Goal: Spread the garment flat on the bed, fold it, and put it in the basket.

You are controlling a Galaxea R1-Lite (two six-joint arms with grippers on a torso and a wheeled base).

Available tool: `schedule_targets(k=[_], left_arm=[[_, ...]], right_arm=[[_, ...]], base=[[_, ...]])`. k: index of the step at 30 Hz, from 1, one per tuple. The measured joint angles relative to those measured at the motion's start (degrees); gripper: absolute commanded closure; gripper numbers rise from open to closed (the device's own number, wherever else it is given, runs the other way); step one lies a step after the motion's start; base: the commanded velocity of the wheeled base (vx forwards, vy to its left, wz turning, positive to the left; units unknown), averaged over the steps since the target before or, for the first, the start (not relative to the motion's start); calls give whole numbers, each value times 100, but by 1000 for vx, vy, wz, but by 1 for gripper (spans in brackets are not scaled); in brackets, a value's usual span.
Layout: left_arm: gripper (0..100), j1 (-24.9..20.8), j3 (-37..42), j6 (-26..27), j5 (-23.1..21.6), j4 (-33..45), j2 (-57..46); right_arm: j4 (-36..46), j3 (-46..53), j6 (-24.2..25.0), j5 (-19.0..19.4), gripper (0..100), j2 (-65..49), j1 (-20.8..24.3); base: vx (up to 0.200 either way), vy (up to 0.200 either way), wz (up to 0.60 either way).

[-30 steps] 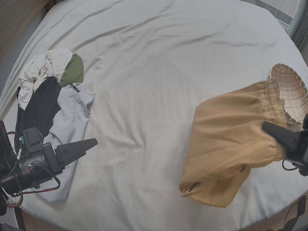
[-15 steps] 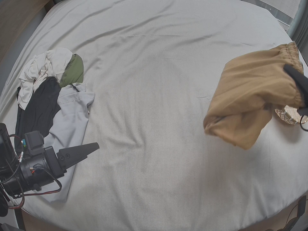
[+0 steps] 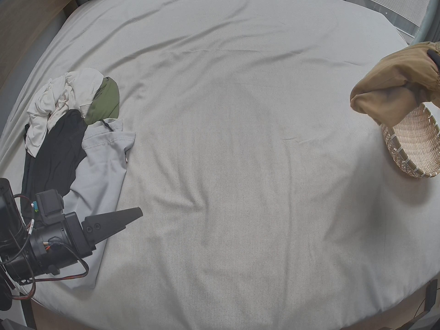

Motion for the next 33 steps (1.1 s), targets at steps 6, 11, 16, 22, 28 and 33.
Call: schedule_targets(k=[6,11,16,22,28,33], left_arm=[[0,0,44,2,0,-72,0],[0,1,140,0,0,-187,9],[0,6,190,0,-2,-223,9],[0,9,226,-15,-11,-244,9],[0,20,249,-15,-88,-255,4],[0,20,251,-12,-101,-290,0]], right_arm=[[2,-262,-418,-84,100,240,-813],[-33,-424,-884,-223,100,588,-1395],[-49,-468,-1070,-235,100,964,-1703],[-191,-514,-1226,-235,100,1368,-1812],[-240,-505,-1273,-202,0,1652,-2015],[-341,-433,-1376,-60,0,1808,-2232]], base=[[0,0,0],[0,0,0],[0,0,0],[0,0,0],[0,0,0],[0,0,0]])
